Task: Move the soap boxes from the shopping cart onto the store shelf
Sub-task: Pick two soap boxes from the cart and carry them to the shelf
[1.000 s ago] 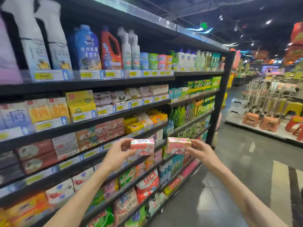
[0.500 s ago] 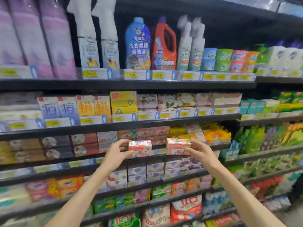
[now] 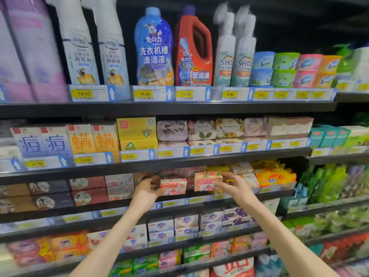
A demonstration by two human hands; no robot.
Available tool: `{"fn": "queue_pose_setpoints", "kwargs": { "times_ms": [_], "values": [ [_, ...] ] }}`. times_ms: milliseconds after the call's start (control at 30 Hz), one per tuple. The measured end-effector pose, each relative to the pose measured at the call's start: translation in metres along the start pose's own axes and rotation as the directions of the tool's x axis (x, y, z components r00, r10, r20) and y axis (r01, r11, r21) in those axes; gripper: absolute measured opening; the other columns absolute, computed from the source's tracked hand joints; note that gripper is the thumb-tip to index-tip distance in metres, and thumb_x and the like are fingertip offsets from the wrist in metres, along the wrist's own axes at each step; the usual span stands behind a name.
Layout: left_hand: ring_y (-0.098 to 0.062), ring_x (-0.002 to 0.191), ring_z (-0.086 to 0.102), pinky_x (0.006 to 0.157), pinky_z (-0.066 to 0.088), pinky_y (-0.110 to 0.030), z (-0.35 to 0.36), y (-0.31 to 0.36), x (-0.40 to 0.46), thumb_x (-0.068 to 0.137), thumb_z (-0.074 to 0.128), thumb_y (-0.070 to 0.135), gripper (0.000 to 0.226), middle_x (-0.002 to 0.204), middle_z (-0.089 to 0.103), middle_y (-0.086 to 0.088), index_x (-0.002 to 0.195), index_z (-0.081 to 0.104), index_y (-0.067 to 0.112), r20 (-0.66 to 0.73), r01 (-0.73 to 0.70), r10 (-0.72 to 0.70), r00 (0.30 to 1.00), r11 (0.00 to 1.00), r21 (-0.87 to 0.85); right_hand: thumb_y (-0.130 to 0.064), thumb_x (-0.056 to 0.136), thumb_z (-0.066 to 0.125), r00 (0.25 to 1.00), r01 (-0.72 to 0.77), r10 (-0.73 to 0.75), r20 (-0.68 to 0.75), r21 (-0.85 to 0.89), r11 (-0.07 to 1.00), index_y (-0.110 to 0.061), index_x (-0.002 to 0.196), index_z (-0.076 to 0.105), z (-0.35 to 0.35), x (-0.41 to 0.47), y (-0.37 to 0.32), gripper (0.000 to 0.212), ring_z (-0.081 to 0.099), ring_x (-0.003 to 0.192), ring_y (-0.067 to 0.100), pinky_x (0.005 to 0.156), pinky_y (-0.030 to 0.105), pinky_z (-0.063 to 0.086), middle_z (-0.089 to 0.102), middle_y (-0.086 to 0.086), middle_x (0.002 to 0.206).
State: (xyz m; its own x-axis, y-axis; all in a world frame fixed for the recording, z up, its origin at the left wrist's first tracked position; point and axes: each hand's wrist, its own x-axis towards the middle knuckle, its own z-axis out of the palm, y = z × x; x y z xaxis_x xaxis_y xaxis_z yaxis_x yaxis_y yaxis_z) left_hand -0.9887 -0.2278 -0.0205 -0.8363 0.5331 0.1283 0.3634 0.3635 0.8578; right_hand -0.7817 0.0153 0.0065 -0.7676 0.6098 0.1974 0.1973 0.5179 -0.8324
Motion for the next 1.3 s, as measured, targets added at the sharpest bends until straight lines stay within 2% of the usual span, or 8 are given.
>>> {"fn": "queue_pose_setpoints", "kwargs": {
  "times_ms": [100, 233, 433, 600, 800, 1000, 1100, 1300],
  "values": [
    [-0.019, 0.107, 0.063, 0.088, 0.047, -0.028, 0.015, 0.001, 0.001, 0.087, 0.078, 0.020, 0.046, 0.111, 0.062, 0.003, 0.129, 0.059, 0.017, -0.027, 0.054, -0.053, 0.998, 0.998, 0.034, -0.044, 0.084, 0.075, 0.999, 0.001, -0.001, 0.033, -0.011, 1.000, -0.016, 0.131, 0.057, 0.001, 0.013, 0.009, 0.058, 0.067, 0.105, 0.012, 0.095, 0.037, 0.055, 0.066, -0.004, 0.120],
    [-0.026, 0.114, 0.065, 0.096, 0.053, -0.037, 0.026, -0.006, 0.005, 0.088, 0.077, 0.024, 0.050, 0.127, 0.067, -0.008, 0.132, 0.059, 0.009, -0.110, 0.154, -0.140, 0.984, 0.978, 0.138, -0.047, 0.083, 0.075, 0.999, 0.013, -0.011, 0.047, -0.052, 0.999, -0.017, 0.127, 0.060, 0.006, 0.024, 0.018, 0.056, 0.065, 0.106, 0.013, 0.093, 0.035, 0.055, 0.066, -0.005, 0.115],
    [-0.028, 0.103, 0.067, 0.087, 0.057, -0.041, 0.035, -0.007, 0.002, 0.089, 0.074, 0.030, 0.037, 0.114, 0.068, -0.009, 0.118, 0.060, 0.013, -0.205, 0.134, -0.059, 0.977, 0.918, 0.374, -0.043, 0.086, 0.074, 1.000, 0.016, -0.014, 0.022, -0.078, 0.997, -0.017, 0.123, 0.061, 0.012, 0.029, 0.013, 0.047, 0.063, 0.100, 0.014, 0.079, 0.022, 0.049, 0.065, -0.003, 0.112],
    [-0.027, 0.102, 0.065, 0.087, 0.057, -0.043, 0.039, -0.009, 0.002, 0.091, 0.072, 0.026, 0.035, 0.112, 0.066, -0.008, 0.122, 0.060, 0.015, -0.210, 0.069, 0.020, 0.977, 0.910, 0.408, -0.038, 0.087, 0.074, 0.998, 0.054, -0.050, 0.036, -0.125, 0.991, -0.017, 0.118, 0.063, 0.019, 0.030, 0.005, 0.039, 0.064, 0.095, 0.011, 0.070, 0.013, 0.045, 0.067, -0.004, 0.105],
    [-0.026, 0.100, 0.063, 0.087, 0.056, -0.041, 0.039, -0.008, 0.000, 0.092, 0.072, 0.025, 0.031, 0.107, 0.061, -0.003, 0.120, 0.059, 0.021, -0.210, 0.055, 0.029, 0.977, 0.922, 0.383, -0.037, 0.093, 0.067, 0.991, 0.129, -0.109, 0.078, -0.327, 0.936, -0.009, 0.117, 0.065, 0.031, 0.035, -0.006, 0.037, 0.066, 0.098, 0.019, 0.084, 0.031, 0.055, 0.069, 0.003, 0.110],
    [-0.025, 0.106, 0.063, 0.090, 0.056, -0.041, 0.040, -0.010, 0.002, 0.092, 0.072, 0.027, 0.034, 0.113, 0.063, -0.004, 0.122, 0.058, 0.022, -0.204, 0.058, 0.022, 0.979, 0.925, 0.375, -0.027, 0.094, 0.065, 0.985, 0.165, -0.172, 0.028, -0.469, 0.868, -0.011, 0.108, 0.066, 0.045, 0.036, 0.004, 0.022, 0.057, 0.101, 0.026, 0.085, 0.034, 0.050, 0.063, 0.007, 0.107],
    [-0.026, 0.107, 0.063, 0.091, 0.055, -0.040, 0.040, -0.010, 0.003, 0.093, 0.071, 0.027, 0.034, 0.115, 0.062, -0.005, 0.123, 0.058, 0.020, -0.205, 0.073, 0.007, 0.979, 0.922, 0.380, -0.029, 0.093, 0.066, 0.973, 0.177, -0.229, -0.009, -0.606, 0.776, -0.008, 0.108, 0.065, 0.051, 0.036, 0.012, 0.026, 0.047, 0.107, 0.031, 0.091, 0.040, 0.045, 0.059, 0.012, 0.111],
    [-0.026, 0.105, 0.063, 0.090, 0.056, -0.043, 0.041, -0.011, 0.004, 0.092, 0.071, 0.027, 0.033, 0.114, 0.063, -0.005, 0.121, 0.058, 0.021, -0.201, 0.064, 0.014, 0.979, 0.924, 0.377, -0.031, 0.086, 0.072, 0.967, 0.153, -0.254, -0.035, -0.715, 0.682, -0.010, 0.110, 0.068, 0.060, 0.037, 0.016, 0.032, 0.050, 0.103, 0.032, 0.089, 0.040, 0.049, 0.060, 0.013, 0.112]
  ]
}}
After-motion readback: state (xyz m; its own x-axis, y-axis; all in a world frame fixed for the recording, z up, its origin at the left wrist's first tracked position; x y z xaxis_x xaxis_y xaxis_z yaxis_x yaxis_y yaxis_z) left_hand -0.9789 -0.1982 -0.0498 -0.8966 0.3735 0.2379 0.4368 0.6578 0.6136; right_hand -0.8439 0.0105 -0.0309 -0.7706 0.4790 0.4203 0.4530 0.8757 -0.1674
